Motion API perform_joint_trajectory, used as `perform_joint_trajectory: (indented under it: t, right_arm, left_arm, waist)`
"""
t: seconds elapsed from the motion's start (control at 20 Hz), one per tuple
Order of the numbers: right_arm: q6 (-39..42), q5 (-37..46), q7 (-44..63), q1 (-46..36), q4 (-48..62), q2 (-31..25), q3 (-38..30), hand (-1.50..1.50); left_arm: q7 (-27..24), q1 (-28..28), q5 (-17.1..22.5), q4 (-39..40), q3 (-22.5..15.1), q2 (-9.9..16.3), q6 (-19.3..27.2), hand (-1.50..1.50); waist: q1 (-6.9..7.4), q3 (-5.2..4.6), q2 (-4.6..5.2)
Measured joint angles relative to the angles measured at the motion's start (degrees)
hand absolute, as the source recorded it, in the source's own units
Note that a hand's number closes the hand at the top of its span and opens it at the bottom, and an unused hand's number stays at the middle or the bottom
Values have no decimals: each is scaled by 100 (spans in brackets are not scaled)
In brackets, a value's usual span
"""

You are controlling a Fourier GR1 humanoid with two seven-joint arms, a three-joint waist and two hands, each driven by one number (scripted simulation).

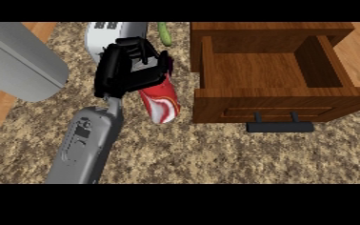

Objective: Pick up the can, place it into the drawer and close the drawer

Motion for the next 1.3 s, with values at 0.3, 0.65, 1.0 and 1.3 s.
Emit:
perform_joint_trajectory:
  t: [0.3,0.65,1.0,1.3]
  right_arm:
    - [37,49,-150,7,149,14,-32,-150]
    - [20,62,-47,-141,171,-12,-7,-150]
    - [-72,188,-60,-166,160,47,113,-150]
    - [10,103,-75,-93,148,44,133,-150]
  left_arm:
    - [474,-895,-81,242,-455,-31,548,150]
    - [682,-2432,190,1334,-618,-39,1170,150]
    - [715,-3532,558,2359,-778,-40,1579,150]
    - [443,-4264,1018,3372,-934,-40,1770,150]
  waist:
    - [-14,-1,4]
    - [-72,0,16]
    - [-110,2,26]
    - [-180,4,41]
